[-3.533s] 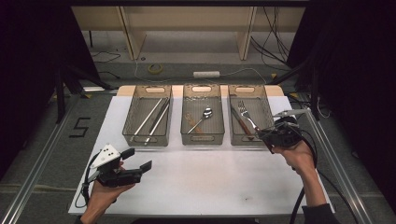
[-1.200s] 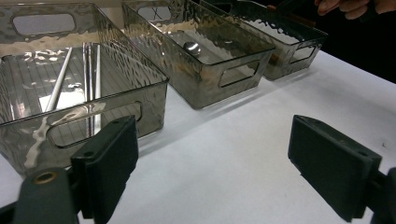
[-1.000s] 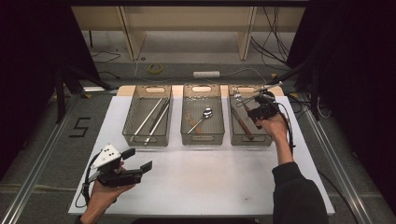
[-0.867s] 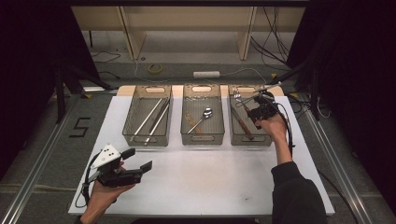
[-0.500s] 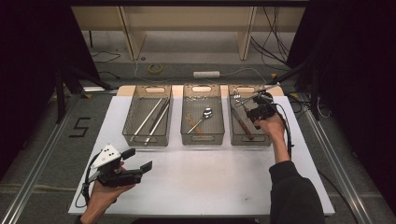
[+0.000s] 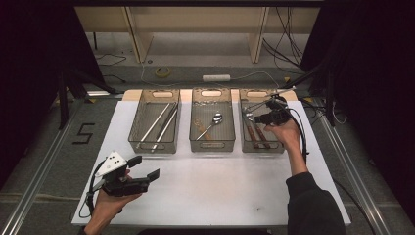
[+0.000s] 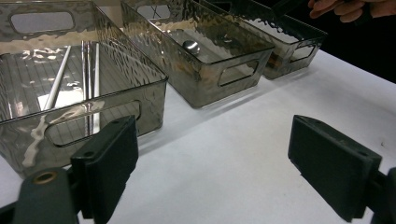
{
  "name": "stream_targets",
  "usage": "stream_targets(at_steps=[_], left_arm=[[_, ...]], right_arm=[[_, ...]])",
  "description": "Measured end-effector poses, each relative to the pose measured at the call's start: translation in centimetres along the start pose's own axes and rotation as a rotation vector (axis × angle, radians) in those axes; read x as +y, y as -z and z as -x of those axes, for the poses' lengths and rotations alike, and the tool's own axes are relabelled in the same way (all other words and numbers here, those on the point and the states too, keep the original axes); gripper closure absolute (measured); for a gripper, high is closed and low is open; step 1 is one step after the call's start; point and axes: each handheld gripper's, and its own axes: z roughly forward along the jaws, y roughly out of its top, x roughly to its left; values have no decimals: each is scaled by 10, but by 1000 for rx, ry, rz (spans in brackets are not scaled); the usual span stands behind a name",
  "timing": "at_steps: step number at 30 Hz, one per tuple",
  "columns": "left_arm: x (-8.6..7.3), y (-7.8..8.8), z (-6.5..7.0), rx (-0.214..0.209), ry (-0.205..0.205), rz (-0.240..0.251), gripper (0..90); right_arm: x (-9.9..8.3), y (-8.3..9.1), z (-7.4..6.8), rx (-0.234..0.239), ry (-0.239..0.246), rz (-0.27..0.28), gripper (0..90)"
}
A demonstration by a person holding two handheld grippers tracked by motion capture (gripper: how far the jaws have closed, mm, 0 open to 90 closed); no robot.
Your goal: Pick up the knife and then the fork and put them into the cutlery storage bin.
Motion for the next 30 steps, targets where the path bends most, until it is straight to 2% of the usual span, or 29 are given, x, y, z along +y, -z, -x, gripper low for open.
stream_targets(at_steps=[14,30], left_arm=[[0,0,0,-1,0,-2,157],[0,0,-1,-5,10,1,157]], right_arm=[[-11,22,-13,63,35,72,440],[-38,47,-41,123,88,199,370]])
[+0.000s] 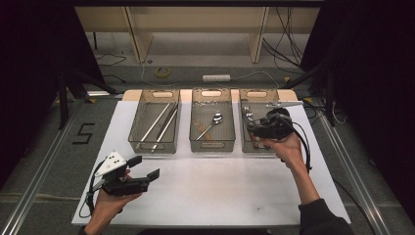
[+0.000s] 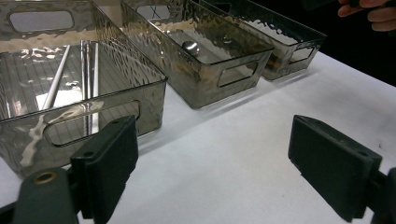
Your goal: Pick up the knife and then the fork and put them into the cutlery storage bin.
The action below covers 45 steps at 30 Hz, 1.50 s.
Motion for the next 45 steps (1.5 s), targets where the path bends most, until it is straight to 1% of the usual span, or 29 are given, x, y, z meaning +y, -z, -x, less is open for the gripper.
stream_targets(at_steps=[3,7,10,13,16,19,22,25,31,33,35,37,41,45], left_arm=[[0,0,0,1,0,0,157],[0,0,0,1,-2,-1,157],[0,0,0,1,-2,-1,157],[0,0,0,2,2,2,157],[0,0,0,2,4,2,157],[0,0,0,1,-1,-3,157],[0,0,0,2,3,-1,157],[0,0,0,4,4,-1,157],[0,-1,0,5,5,-1,157],[1,-1,0,2,0,-5,156],[1,-2,1,0,-2,-5,156],[1,-2,1,-3,-1,-6,157],[1,-3,0,-16,16,-3,157],[1,-4,0,-23,12,-6,157]], right_arm=[[-6,3,-5,9,5,21,366],[-12,5,-10,17,10,29,355],[-17,8,-15,30,10,55,348],[-22,10,-18,43,11,65,330],[-27,13,-22,64,6,90,326],[-33,14,-25,71,22,82,313],[-39,17,-28,83,24,98,310],[-45,19,-30,93,31,101,304],[-55,25,-33,106,32,139,299],[-58,25,-33,109,30,134,292],[-63,26,-35,109,33,143,291],[-67,28,-35,120,35,149,289],[-76,31,-36,128,30,175,282],[-87,35,-37,127,25,207,273]])
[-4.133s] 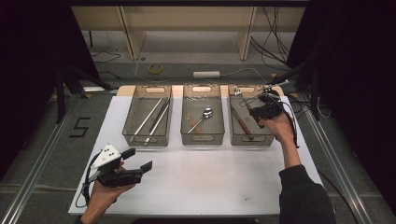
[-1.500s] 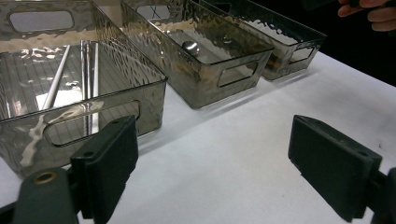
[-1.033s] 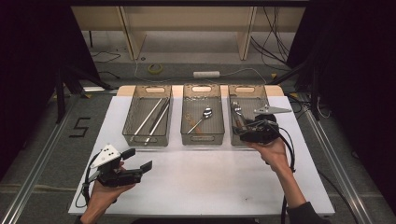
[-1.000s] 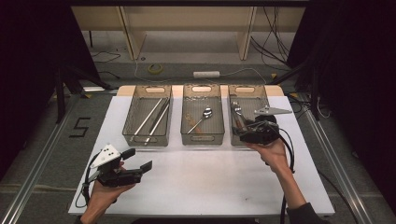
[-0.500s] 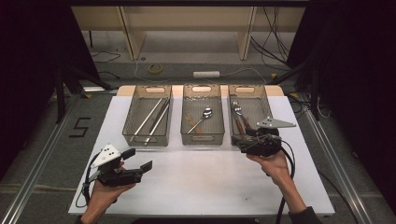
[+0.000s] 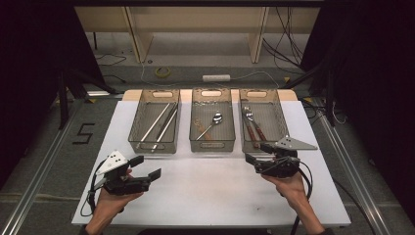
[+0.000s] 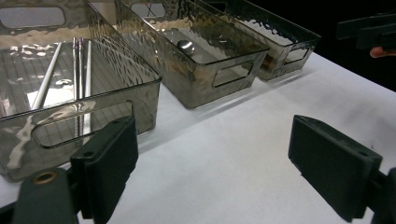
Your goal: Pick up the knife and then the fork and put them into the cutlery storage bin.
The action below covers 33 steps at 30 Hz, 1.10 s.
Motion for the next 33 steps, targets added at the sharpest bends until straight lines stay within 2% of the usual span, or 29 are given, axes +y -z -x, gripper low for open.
stream_targets(at_steps=[14,20,33], left_arm=[[-1,0,0,-14,4,-6,157],[-1,0,0,-18,4,-6,157],[-2,0,1,-27,11,-6,157]], right_arm=[[-26,13,-15,26,30,33,256],[-33,15,-17,20,45,32,254],[-45,20,-19,-1,45,12,247]])
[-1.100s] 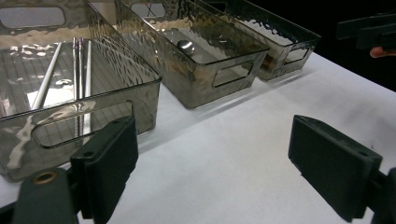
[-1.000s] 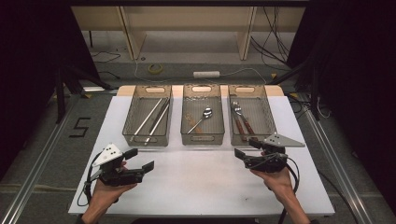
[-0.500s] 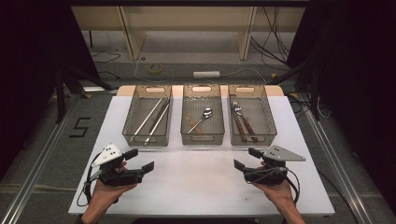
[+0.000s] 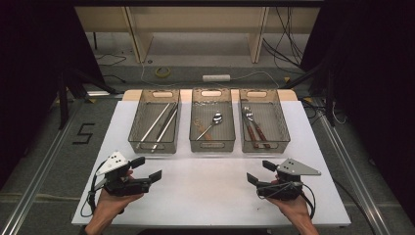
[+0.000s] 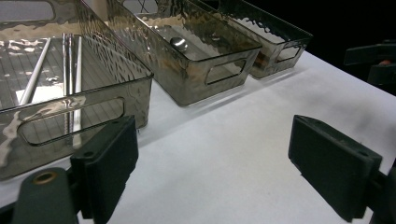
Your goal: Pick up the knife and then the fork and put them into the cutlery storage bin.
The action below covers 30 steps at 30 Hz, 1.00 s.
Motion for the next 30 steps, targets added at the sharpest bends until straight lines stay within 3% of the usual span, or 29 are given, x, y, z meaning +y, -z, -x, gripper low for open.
stream_targets(at_steps=[8,30], left_arm=[[0,-1,1,-9,-5,-9,155],[0,-2,1,-15,-6,-10,155]], right_arm=[[-5,-3,-2,-6,16,-34,239],[-2,0,2,-11,-1,-12,240]])
